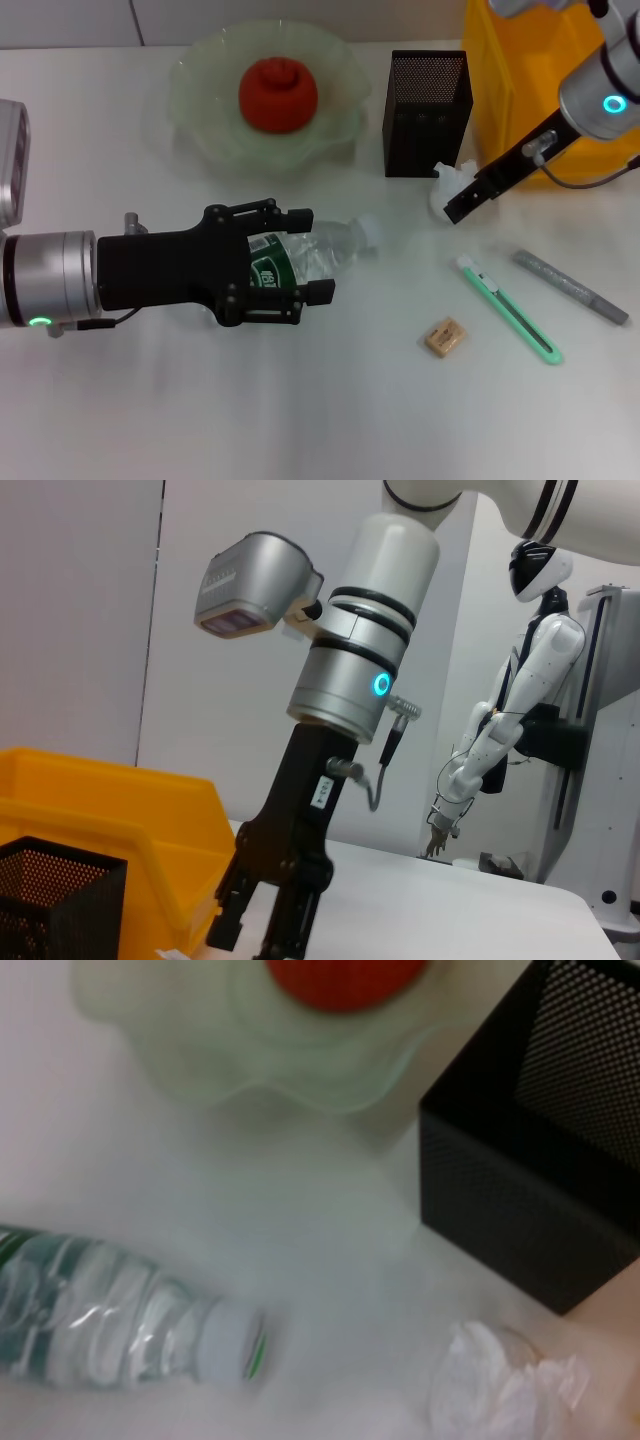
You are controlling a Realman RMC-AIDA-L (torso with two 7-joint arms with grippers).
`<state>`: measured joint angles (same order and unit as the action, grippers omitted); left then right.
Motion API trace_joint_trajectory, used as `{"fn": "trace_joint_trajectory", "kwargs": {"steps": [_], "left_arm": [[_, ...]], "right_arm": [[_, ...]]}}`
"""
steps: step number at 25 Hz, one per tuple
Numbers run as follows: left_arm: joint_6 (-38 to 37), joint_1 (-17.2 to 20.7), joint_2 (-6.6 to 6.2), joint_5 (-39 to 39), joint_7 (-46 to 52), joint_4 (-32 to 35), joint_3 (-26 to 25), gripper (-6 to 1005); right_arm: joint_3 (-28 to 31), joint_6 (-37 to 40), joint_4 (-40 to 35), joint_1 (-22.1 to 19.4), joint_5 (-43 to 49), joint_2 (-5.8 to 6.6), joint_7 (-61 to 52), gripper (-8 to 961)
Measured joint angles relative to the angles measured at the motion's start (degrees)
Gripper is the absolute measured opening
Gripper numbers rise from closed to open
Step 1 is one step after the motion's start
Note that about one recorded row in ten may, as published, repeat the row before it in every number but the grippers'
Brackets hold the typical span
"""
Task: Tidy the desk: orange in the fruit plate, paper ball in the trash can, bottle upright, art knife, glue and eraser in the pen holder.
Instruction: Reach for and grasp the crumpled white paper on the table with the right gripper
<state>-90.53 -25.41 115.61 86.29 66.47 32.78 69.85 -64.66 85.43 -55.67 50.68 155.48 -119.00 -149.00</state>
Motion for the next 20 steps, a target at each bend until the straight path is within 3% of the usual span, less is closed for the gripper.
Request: {"fn": "trace_joint_trajectory", "kwargs": {"steps": [20], "left_arm": [[1.91, -0.01, 0.32, 0.02, 0.42, -1.50, 0.00, 843]], "right_arm": [[-5.22, -15.96, 13.79, 3.93, 1.01, -0.50, 0.51, 770]]}}
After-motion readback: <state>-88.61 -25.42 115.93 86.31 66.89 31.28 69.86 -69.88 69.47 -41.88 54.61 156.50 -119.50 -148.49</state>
